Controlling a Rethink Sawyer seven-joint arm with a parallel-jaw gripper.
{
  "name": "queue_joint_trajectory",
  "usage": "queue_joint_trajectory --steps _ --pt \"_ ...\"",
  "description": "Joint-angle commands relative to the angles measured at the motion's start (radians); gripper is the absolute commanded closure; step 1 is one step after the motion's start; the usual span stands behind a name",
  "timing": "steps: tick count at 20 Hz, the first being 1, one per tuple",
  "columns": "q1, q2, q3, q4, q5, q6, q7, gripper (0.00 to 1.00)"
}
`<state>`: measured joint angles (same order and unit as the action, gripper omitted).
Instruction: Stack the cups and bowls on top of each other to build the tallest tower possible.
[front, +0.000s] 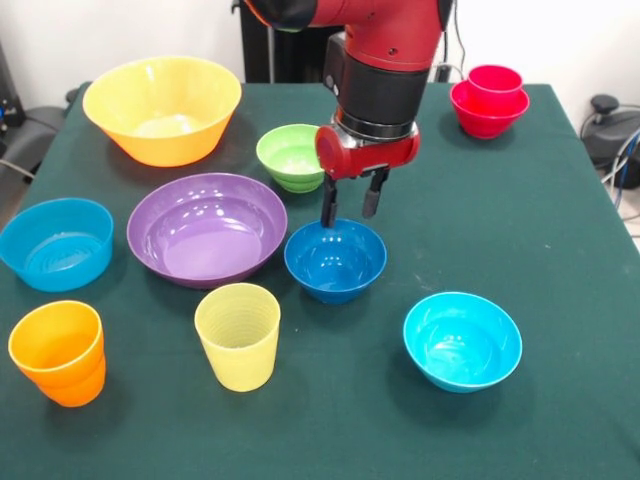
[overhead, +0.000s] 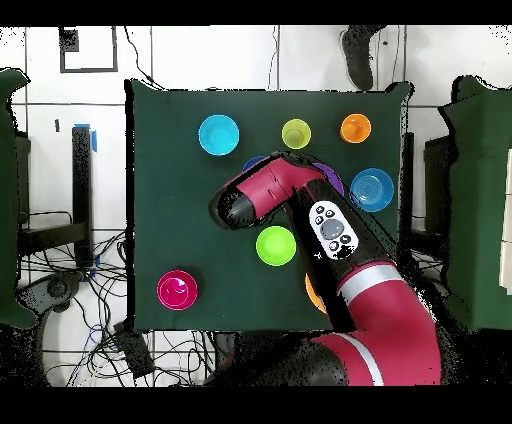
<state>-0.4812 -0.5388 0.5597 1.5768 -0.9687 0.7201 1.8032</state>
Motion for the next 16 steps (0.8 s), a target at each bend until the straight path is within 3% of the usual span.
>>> queue_joint_trajectory --steps 1,16 --pt "-0.008 0.063 -0.011 -0.015 -0.033 -0.067 -0.097 0.00" --pt "0.005 0.071 -0.014 -0.038 -0.064 -0.098 -0.078 0.00"
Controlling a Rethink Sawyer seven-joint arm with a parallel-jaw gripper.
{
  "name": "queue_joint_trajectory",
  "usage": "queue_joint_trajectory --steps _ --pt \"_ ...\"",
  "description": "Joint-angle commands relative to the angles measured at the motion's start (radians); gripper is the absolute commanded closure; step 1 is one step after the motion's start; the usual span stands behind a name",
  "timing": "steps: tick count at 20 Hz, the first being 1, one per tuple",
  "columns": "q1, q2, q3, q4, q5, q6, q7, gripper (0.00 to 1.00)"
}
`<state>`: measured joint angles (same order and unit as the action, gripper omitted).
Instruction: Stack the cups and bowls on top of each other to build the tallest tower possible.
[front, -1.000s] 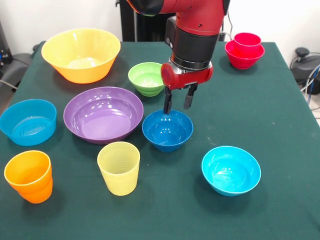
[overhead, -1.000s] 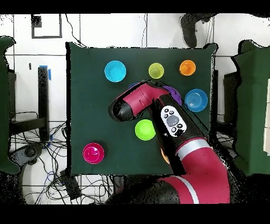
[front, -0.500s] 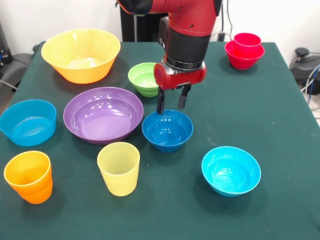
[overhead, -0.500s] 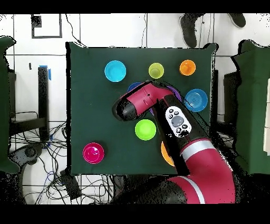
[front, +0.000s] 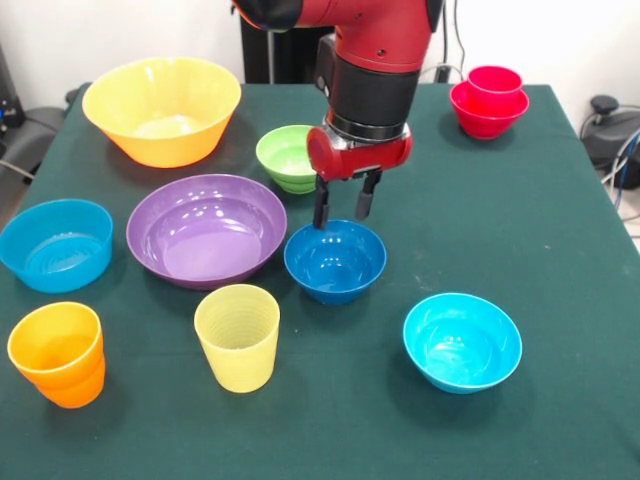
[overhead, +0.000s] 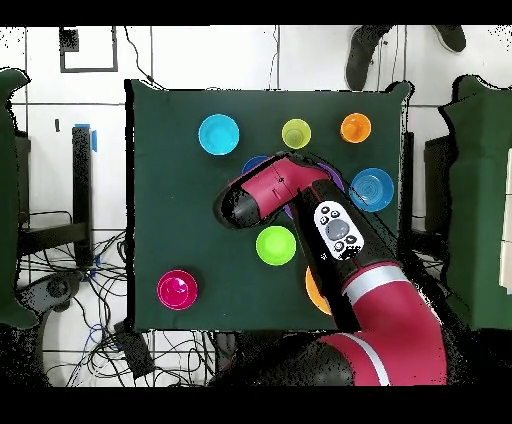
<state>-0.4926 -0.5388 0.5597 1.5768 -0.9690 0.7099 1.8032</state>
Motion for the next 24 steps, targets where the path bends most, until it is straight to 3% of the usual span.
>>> queue_joint_trajectory --steps 1,6,13,24 --pt "0.018 0.071 -0.017 -0.039 -0.066 -0.091 -0.075 0.00" --pt "0.038 0.059 -0.038 -0.045 -0.074 -0.094 -0.055 0.00" --pt "0.046 0.064 -0.033 -0.051 -0.063 -0.078 -0.100 0.00" --pt "0.019 0.075 -0.015 -0.034 -0.044 -0.082 -0.133 0.00"
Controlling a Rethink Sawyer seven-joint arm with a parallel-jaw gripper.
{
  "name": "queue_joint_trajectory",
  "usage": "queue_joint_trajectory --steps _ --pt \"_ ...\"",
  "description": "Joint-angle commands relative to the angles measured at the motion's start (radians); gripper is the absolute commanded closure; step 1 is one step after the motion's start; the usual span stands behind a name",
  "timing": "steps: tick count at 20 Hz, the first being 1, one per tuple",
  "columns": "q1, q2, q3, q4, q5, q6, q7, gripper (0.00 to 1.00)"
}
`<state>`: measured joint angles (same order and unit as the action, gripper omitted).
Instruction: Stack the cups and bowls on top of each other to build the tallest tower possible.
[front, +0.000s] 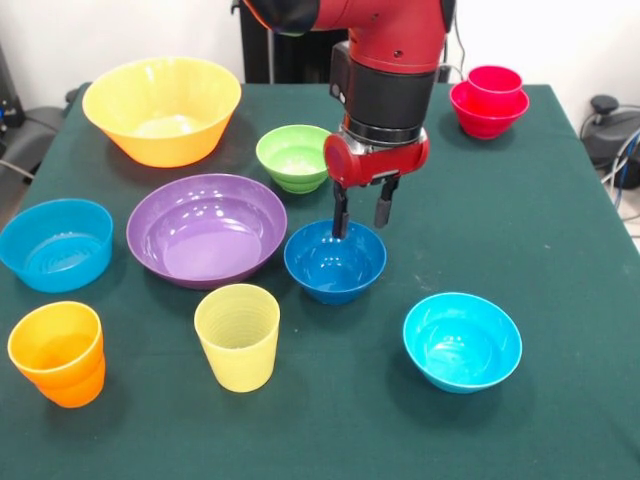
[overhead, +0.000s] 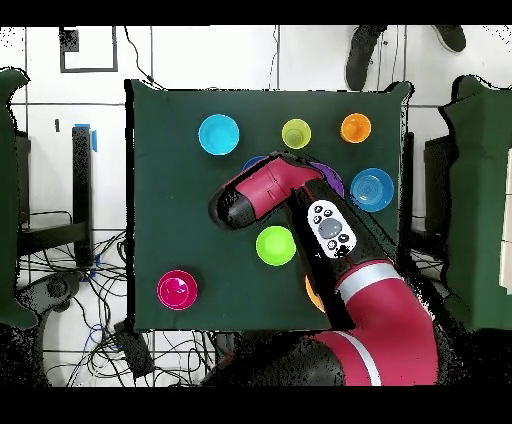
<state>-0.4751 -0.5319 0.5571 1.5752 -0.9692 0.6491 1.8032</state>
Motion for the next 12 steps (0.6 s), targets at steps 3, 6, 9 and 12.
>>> queue_joint_trajectory --steps 3,6,9,12 --pt "-0.002 0.072 -0.009 -0.030 -0.041 -0.018 -0.143 0.00" --pt "-0.007 0.076 -0.007 -0.027 -0.044 -0.023 -0.146 0.00" --pt "-0.012 0.100 0.003 -0.046 -0.042 -0.023 -0.160 0.00" --pt "-0.012 0.114 0.009 -0.065 -0.042 -0.018 -0.172 0.00"
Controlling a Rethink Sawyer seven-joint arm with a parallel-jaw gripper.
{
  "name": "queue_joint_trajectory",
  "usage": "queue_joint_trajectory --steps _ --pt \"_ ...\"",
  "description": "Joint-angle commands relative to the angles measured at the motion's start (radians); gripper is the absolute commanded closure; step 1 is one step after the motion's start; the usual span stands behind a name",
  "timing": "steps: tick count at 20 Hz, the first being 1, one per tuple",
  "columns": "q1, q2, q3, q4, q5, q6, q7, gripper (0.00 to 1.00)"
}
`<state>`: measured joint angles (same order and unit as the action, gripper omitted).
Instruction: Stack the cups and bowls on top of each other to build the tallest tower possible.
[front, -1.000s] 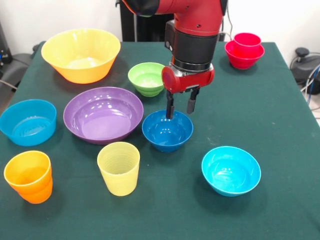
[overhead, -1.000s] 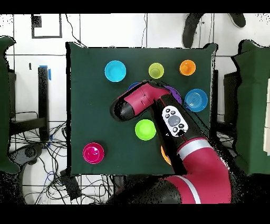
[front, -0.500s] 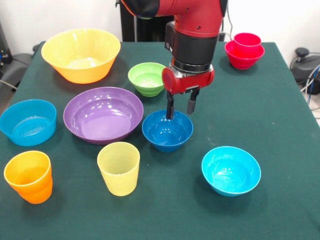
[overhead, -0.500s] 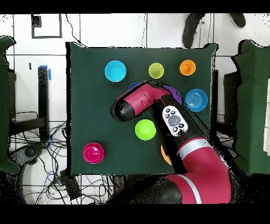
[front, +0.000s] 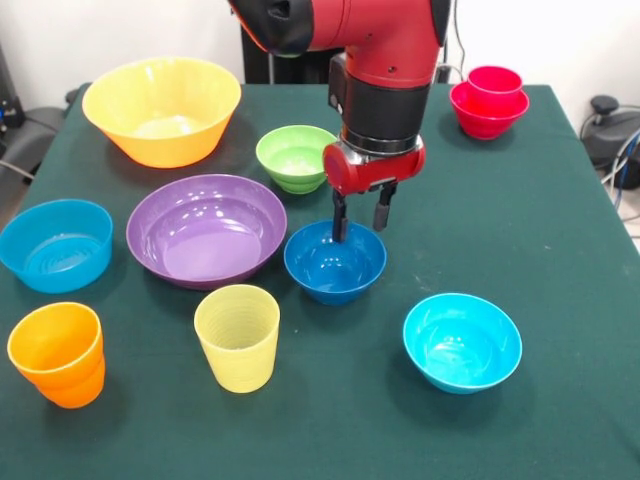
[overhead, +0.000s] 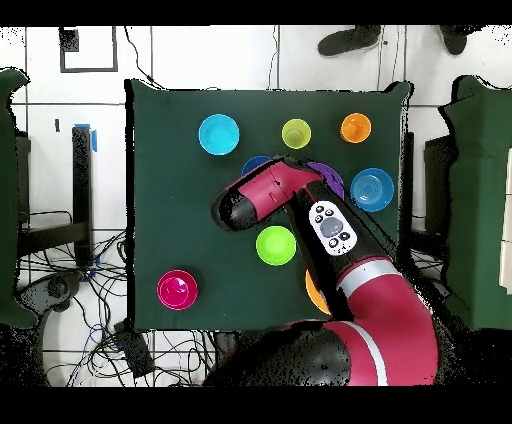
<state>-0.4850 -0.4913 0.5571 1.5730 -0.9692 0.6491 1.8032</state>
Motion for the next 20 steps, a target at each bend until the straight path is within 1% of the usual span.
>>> queue_joint_trajectory --steps 1,10,20 --pt "-0.002 0.074 0.009 -0.065 -0.043 -0.017 -0.176 0.00" --pt "0.001 0.079 0.011 -0.073 -0.043 -0.020 -0.172 0.00" --pt "0.005 0.058 0.008 -0.058 -0.044 -0.028 -0.155 0.00"
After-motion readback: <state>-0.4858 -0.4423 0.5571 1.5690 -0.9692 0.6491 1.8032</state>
